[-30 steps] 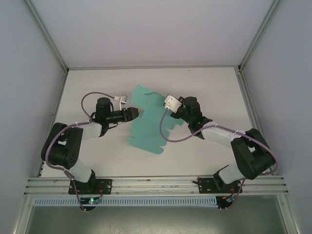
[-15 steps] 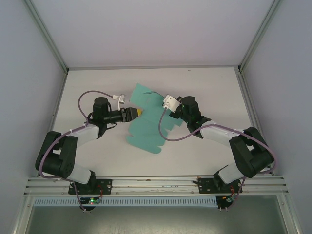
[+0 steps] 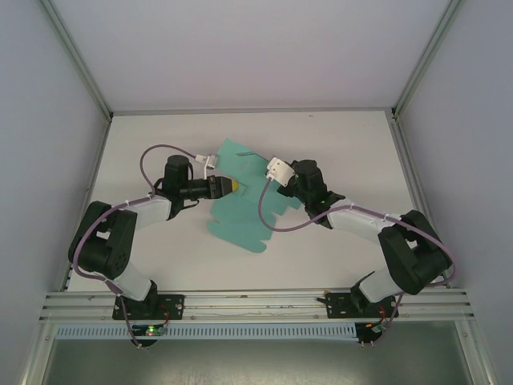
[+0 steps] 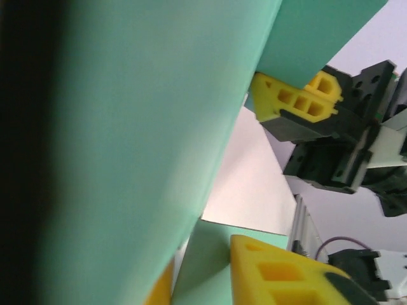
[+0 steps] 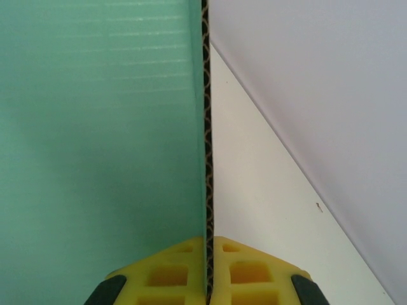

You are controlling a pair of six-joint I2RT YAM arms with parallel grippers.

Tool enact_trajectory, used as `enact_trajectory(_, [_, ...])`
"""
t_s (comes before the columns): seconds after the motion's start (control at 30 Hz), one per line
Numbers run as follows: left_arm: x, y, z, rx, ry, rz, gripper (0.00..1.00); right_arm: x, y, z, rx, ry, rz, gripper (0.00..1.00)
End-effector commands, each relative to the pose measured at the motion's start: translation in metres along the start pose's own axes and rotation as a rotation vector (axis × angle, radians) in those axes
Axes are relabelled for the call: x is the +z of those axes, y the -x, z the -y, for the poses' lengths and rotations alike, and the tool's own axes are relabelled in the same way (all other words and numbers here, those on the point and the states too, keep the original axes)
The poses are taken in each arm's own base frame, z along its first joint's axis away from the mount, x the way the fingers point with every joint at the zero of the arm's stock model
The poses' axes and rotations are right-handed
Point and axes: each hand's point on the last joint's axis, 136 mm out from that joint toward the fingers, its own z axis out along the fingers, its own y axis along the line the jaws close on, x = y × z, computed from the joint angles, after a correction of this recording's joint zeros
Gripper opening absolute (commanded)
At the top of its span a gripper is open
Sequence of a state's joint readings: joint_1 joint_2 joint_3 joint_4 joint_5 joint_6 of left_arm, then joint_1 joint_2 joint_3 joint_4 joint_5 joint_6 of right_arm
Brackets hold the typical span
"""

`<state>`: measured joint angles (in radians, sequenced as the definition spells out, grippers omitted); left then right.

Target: Assemble paper box

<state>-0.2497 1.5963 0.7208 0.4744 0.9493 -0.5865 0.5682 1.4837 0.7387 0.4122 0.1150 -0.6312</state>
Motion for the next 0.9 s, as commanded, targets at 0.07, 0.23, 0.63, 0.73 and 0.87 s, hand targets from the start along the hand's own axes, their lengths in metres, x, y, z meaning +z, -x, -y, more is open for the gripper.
enact_trajectory(0.07, [0.013,-0.010,-0.005,-0.004,0.055,-0.052,0.15,-0.021,0.068,0.006,0.002,-0.007,0.187,0.00])
enact_trajectory(0.23, [0.018,-0.010,-0.019,-0.061,0.104,-0.054,0.07,-0.029,0.078,-0.024,-0.172,0.007,0.196,0.00])
enact_trajectory(0.63, [0.024,-0.007,-0.032,-0.172,0.136,-0.042,0.24,-0.012,0.056,-0.080,-0.581,-0.035,0.029,0.00])
enact_trajectory(0.73, [0.014,-0.013,-0.043,-0.175,0.246,-0.049,0.45,-0.007,0.052,-0.072,-0.605,-0.081,-0.003,0.00])
enact_trajectory(0.87, [-0.017,-0.029,-0.061,-0.172,0.473,-0.067,0.60,-0.005,0.045,-0.061,-0.626,-0.100,-0.030,0.00])
